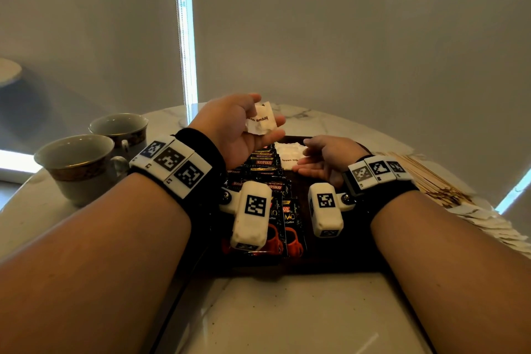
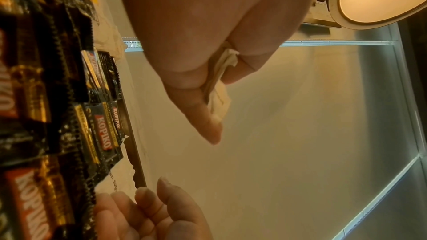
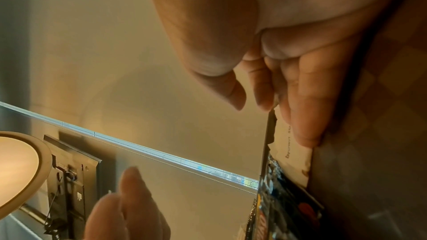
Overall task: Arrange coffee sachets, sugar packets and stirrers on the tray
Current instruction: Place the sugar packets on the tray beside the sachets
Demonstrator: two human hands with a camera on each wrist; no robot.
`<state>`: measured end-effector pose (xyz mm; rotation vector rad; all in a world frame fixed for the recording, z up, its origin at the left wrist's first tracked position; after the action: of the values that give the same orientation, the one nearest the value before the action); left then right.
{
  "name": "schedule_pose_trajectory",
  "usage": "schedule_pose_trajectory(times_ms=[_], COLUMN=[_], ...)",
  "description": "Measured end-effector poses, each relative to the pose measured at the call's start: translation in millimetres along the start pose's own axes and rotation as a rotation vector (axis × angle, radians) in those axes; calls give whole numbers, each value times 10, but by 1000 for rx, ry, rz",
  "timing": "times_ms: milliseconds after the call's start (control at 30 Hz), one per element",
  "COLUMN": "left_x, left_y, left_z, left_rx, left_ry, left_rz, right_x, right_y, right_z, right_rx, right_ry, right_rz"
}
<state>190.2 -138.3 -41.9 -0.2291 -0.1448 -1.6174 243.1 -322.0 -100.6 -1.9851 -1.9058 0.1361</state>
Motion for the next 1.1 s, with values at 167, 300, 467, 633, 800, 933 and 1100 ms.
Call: schedule_pose_trajectory(times_ms=[167,300,467,633,800,933,1100], left_x=[10,-11,-32,-30,-19,-26,31], left_y=[21,30,31,29,41,51,21], left_z=[-33,-20,-17,-18,-57,-66,-55], left_rx=[-1,31,53,43,-3,-42,9], left_ry=[155,144,163,177,173,140,200], left_rz=[0,41,79,63,30,16,-68], right_x=[-6,95,312,391,367,363,438], right_y=[-33,-206,-452,-500,-480,-485,-590], right_z=[-102,-336,-440,-471,-510,-543,-539], right_rx=[-111,-245,-329,-418,-433,-472,-449], right_ry=[16,116,35,10,121,190,225], right_rz=[-1,-181,-398,-317,-297,-299,-402])
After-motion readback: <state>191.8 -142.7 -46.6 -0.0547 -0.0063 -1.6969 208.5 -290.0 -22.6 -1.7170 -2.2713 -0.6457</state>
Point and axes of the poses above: each hand's wrist, its own y-axis towards the middle knuckle, its own x-axis out of the palm, z = x × y, the point moved 5 cm from there along y, towards the middle knuckle, and after that the axes turned 15 degrees about y, right-handed, at the moved point
